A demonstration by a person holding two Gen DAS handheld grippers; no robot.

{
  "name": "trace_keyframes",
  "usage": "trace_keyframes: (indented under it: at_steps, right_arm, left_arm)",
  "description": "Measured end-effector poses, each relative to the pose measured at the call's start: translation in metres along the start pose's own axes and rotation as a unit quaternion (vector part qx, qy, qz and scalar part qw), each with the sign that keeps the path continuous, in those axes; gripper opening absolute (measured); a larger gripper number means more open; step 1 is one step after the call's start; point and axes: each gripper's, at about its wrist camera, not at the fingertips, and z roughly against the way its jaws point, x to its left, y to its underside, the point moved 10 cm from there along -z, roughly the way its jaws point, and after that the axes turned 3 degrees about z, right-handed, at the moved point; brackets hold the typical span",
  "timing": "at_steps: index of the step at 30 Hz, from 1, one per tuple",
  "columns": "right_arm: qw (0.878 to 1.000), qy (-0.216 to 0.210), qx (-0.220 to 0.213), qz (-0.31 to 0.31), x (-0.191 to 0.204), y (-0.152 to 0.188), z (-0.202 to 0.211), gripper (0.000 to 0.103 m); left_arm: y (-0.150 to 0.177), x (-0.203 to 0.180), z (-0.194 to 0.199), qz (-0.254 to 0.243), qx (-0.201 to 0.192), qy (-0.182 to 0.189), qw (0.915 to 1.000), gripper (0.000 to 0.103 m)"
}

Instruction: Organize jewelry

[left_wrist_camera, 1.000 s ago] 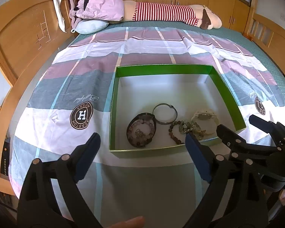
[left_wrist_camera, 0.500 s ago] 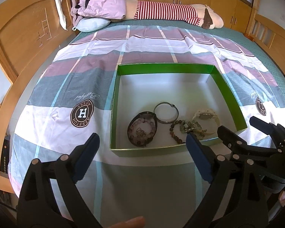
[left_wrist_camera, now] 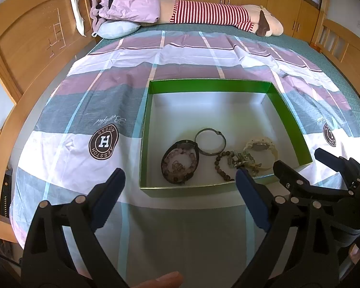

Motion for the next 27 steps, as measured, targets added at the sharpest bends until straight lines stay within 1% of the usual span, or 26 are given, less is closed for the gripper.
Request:
trace_keyframes:
  at_steps: [9,13,18,22,24,26,27]
  right_arm:
    - [1.0,0.003,0.001,0.0,0.0,0.0,0.0,0.095]
    - [1.0,0.005,0.0,-0.002,0.0,0.0,0.0,0.095]
    - [1.0,0.006,0.0,-0.003,0.0,0.001,0.0,0.095]
    - [1.0,0.005,-0.002,-0.005,-0.001,0.0,0.001,0.095]
    - [0.999,0.011,-0.025,-0.02,-0.01,-0.006,0.009,0.095]
    - [0.997,0.021,-0.058,-0.04,-0.03,-0.015,0.022,0.095]
    - [0.995,0.034,-0.079,-0.056,-0.048,-0.018,0.03,0.1]
  left_arm:
    - [0.001,0.001,-0.001,0.0,0.002,-0.001,1.0,0.095]
    - [0.001,0.001,-0.001,0.0,0.001,-0.005,1.0,0.097]
    - [0.0,0.001,0.003,-0.003,-0.012,-0.014,0.9998,0.099]
    - [0.0,0.0,0.003,-0.007,-0.01,-0.011,0.9999,0.099]
    - [0.0,0.003,0.004,-0.007,-0.013,-0.014,0.9998,0.099]
    - [-0.001,0.015,0.007,0.002,-0.029,-0.03,0.9991,0.099]
    - [-0.001,0.026,0.009,0.009,-0.041,-0.041,0.9983,0.099]
